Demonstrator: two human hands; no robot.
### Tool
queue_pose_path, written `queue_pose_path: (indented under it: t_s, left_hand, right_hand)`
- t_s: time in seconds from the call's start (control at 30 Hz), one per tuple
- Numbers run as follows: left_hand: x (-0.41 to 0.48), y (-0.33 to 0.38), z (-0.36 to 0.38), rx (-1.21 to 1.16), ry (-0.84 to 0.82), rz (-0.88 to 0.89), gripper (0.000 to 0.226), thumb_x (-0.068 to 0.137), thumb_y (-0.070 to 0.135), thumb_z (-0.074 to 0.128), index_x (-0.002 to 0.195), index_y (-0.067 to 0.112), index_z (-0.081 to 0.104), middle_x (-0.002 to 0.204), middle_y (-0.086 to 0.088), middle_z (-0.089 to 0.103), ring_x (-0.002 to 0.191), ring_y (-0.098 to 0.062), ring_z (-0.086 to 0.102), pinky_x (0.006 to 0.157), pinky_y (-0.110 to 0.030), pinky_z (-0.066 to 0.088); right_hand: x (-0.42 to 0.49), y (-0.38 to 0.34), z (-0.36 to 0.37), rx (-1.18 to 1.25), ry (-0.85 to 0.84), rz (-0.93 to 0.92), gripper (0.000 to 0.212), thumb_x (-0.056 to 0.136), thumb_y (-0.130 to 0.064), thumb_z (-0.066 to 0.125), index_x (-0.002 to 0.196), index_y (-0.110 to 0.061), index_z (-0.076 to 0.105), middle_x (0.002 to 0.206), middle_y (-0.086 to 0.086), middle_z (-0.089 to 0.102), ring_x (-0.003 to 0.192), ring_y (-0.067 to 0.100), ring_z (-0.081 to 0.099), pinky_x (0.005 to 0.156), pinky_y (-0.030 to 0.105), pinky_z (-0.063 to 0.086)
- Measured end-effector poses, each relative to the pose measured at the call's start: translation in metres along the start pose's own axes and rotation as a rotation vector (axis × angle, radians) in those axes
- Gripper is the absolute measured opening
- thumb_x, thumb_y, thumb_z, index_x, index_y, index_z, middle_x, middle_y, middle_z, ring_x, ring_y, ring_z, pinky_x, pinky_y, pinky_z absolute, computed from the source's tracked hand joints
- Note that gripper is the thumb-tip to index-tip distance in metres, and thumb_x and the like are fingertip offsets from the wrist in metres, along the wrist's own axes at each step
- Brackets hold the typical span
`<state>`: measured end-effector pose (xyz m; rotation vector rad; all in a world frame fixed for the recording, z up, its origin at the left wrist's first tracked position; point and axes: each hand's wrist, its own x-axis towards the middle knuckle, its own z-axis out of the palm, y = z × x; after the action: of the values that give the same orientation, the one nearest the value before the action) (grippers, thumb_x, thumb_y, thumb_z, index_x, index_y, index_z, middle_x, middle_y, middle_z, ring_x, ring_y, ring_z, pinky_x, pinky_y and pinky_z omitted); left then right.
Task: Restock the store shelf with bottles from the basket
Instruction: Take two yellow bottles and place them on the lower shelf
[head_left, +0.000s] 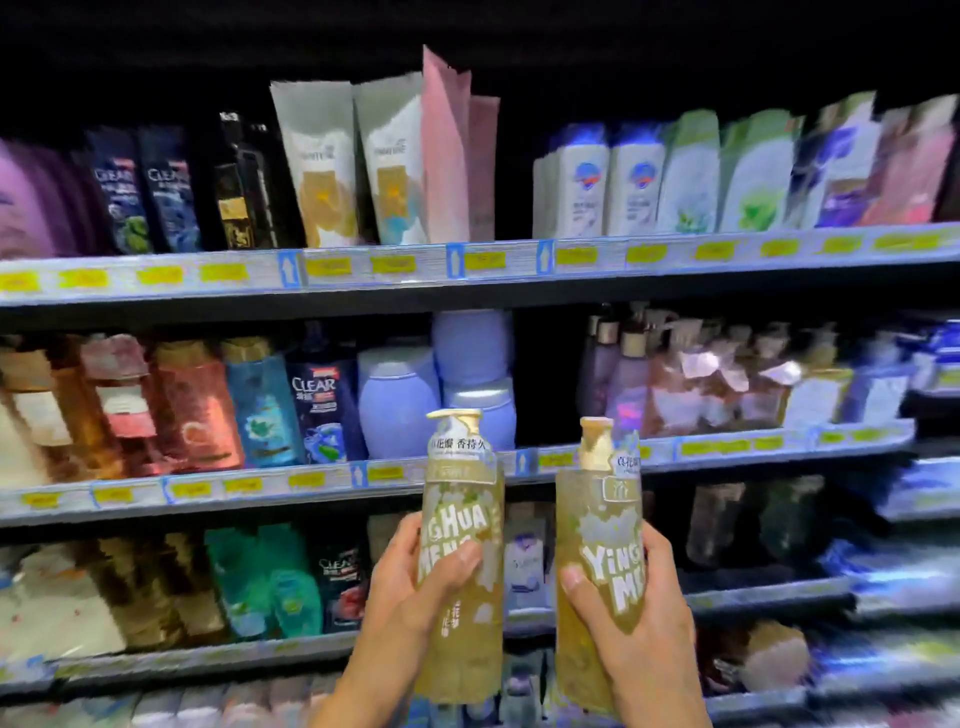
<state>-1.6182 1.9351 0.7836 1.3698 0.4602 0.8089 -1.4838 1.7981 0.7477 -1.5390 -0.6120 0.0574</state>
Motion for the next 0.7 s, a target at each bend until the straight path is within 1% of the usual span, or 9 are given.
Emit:
queue_pose_path:
  t_s: [0.07, 0.13, 0.2, 0.3, 0.43, 0.47, 0.53, 0.6, 0.7]
  left_hand:
    - [0.026, 0.002, 0.035, 0.073, -0.003, 0.016, 0.049, 0.057, 0.052, 0.080, 0.097, 0.024, 0.073, 0.084, -0.008, 0.073, 0.072, -0.021, 0.066, 0.071, -0.042, 0.054]
    - [0.052, 0.006, 0.066, 0.095, -0.003, 0.003, 0.039, 0.061, 0.053, 0.078, 0.088, 0.026, 0.076, 0.079, -0.003, 0.072, 0.069, -0.018, 0.065, 0.071, -0.040, 0.052]
    - [0.075, 0.014, 0.093, 0.065, -0.019, -0.059, 0.030, 0.069, 0.046, 0.079, 0.086, 0.022, 0.076, 0.077, -0.006, 0.070, 0.067, -0.020, 0.064, 0.068, -0.038, 0.052]
    - [0.111, 0.022, 0.123, 0.122, -0.008, -0.093, 0.030, 0.082, 0.037, 0.079, 0.094, 0.010, 0.072, 0.076, -0.007, 0.072, 0.063, -0.018, 0.066, 0.059, -0.029, 0.053]
    - [0.156, 0.025, 0.153, 0.223, 0.098, -0.069, 0.033, 0.087, 0.037, 0.074, 0.096, 0.006, 0.068, 0.070, -0.001, 0.071, 0.057, -0.011, 0.066, 0.049, -0.020, 0.049]
    - [0.167, 0.023, 0.159, 0.237, 0.134, -0.049, 0.034, 0.086, 0.038, 0.075, 0.096, 0.006, 0.066, 0.070, 0.000, 0.069, 0.056, -0.011, 0.064, 0.047, -0.020, 0.047]
    - [0.188, 0.018, 0.167, 0.322, 0.213, -0.032, 0.044, 0.082, 0.045, 0.076, 0.097, 0.008, 0.058, 0.083, 0.000, 0.064, 0.069, -0.013, 0.063, 0.056, -0.025, 0.049]
    - [0.206, 0.012, 0.171, 0.421, 0.279, -0.036, 0.045, 0.079, 0.050, 0.072, 0.091, 0.012, 0.051, 0.090, 0.001, 0.056, 0.079, -0.017, 0.056, 0.068, -0.034, 0.048]
    - [0.226, 0.008, 0.174, 0.391, 0.319, -0.049, 0.031, 0.085, 0.034, 0.065, 0.071, 0.012, 0.048, 0.075, 0.000, 0.046, 0.068, -0.021, 0.042, 0.064, -0.033, 0.037]
  right_hand:
    - [0.029, 0.010, -0.023, 0.001, 0.008, 0.003, 0.068, 0.065, -0.061, 0.078, 0.122, -0.041, 0.048, 0.099, -0.039, 0.063, 0.087, -0.012, 0.062, 0.076, 0.023, 0.046]
    - [0.053, 0.019, -0.042, -0.002, 0.008, 0.009, 0.063, 0.066, -0.059, 0.077, 0.119, -0.041, 0.048, 0.100, -0.041, 0.061, 0.087, -0.015, 0.061, 0.074, 0.019, 0.044]
    - [0.073, 0.028, -0.057, -0.008, 0.004, 0.016, 0.069, 0.061, -0.055, 0.073, 0.122, -0.037, 0.049, 0.100, -0.041, 0.061, 0.086, -0.015, 0.060, 0.073, 0.016, 0.043]
    - [0.093, 0.040, -0.073, 0.002, -0.012, 0.014, 0.077, 0.055, -0.065, 0.071, 0.123, -0.038, 0.050, 0.099, -0.039, 0.064, 0.087, -0.013, 0.062, 0.076, 0.019, 0.045]
    - [0.108, 0.050, -0.083, 0.029, -0.042, 0.025, 0.068, 0.059, -0.055, 0.075, 0.122, -0.040, 0.052, 0.100, -0.036, 0.066, 0.090, -0.014, 0.062, 0.079, 0.019, 0.044]
    - [0.111, 0.051, -0.085, 0.037, -0.047, 0.024, 0.070, 0.058, -0.057, 0.075, 0.122, -0.040, 0.052, 0.100, -0.036, 0.066, 0.090, -0.013, 0.062, 0.079, 0.020, 0.044]
    - [0.114, 0.052, -0.086, 0.045, -0.061, 0.027, 0.073, 0.056, -0.063, 0.071, 0.123, -0.041, 0.051, 0.101, -0.035, 0.066, 0.091, -0.011, 0.063, 0.078, 0.019, 0.044]
    - [0.115, 0.051, -0.087, 0.065, -0.074, 0.027, 0.069, 0.061, -0.059, 0.073, 0.123, -0.041, 0.050, 0.101, -0.033, 0.066, 0.091, -0.009, 0.063, 0.074, 0.016, 0.045]
    - [0.115, 0.050, -0.089, 0.079, -0.081, 0.012, 0.073, 0.058, -0.065, 0.068, 0.124, -0.041, 0.049, 0.103, -0.031, 0.067, 0.091, -0.008, 0.065, 0.072, 0.010, 0.047]
